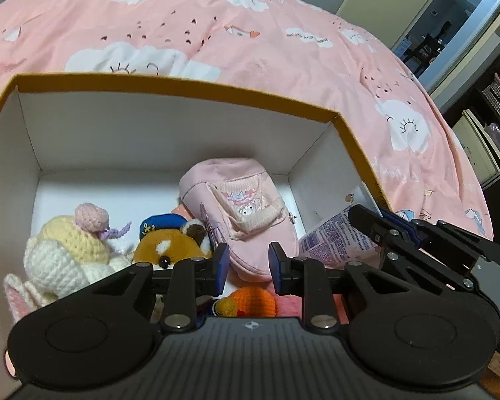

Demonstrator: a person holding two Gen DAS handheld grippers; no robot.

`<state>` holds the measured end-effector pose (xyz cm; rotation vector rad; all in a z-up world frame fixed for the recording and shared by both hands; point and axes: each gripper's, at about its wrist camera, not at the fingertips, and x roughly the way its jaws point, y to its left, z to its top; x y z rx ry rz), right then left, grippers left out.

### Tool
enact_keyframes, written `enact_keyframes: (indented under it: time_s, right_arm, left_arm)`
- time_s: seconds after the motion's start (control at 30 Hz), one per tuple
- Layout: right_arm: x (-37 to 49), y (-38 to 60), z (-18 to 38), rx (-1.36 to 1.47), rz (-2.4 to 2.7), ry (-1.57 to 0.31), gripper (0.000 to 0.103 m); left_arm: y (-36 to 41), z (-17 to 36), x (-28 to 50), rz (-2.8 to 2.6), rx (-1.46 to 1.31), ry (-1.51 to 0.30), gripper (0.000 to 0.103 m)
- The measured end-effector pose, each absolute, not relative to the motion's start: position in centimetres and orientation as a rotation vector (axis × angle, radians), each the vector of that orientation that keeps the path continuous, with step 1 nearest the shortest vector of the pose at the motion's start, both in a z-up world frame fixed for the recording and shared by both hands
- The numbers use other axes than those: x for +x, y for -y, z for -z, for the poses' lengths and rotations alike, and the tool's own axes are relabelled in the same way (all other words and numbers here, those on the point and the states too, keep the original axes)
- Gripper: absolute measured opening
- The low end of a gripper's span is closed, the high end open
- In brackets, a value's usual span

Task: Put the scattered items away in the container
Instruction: 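Open the left tool to drop the pink pouch into the box while the right tool releases the Vaseline tube, then move both tools away from the box toward the remaining items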

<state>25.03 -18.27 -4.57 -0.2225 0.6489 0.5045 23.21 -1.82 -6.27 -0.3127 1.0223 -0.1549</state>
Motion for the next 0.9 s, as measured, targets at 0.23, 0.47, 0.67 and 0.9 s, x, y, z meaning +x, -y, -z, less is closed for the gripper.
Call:
enact_keyframes:
  time_s: [0.23, 0.47, 0.67, 0.9]
  right_arm:
    - [24.4, 18.7, 3.9, -0.216, -0.508, -0.629, 0.011]
    - [22.1, 19.3, 2.1, -0.183, -0.498, -0.597, 0.030]
    - [18.9, 20.3, 0.4, -0.116, -0.531, -0.542, 0.041]
    - [14.4, 21.8, -0.9, -0.046, -0.582, -0.461, 0.061]
  left_arm:
    - [1.7, 4.4, 22.0, 0.151, -0.285, -0.951, 0.029]
    - [2.1, 2.0, 19.5, 0.137, -0.201, -0.861, 0.030]
    - [2.0, -0.7, 15.3, 0.195, -0.150, -0.736, 0.057]
    - [0.8, -2.0, 10.0, 0.239, -0.108, -0.648, 0.058]
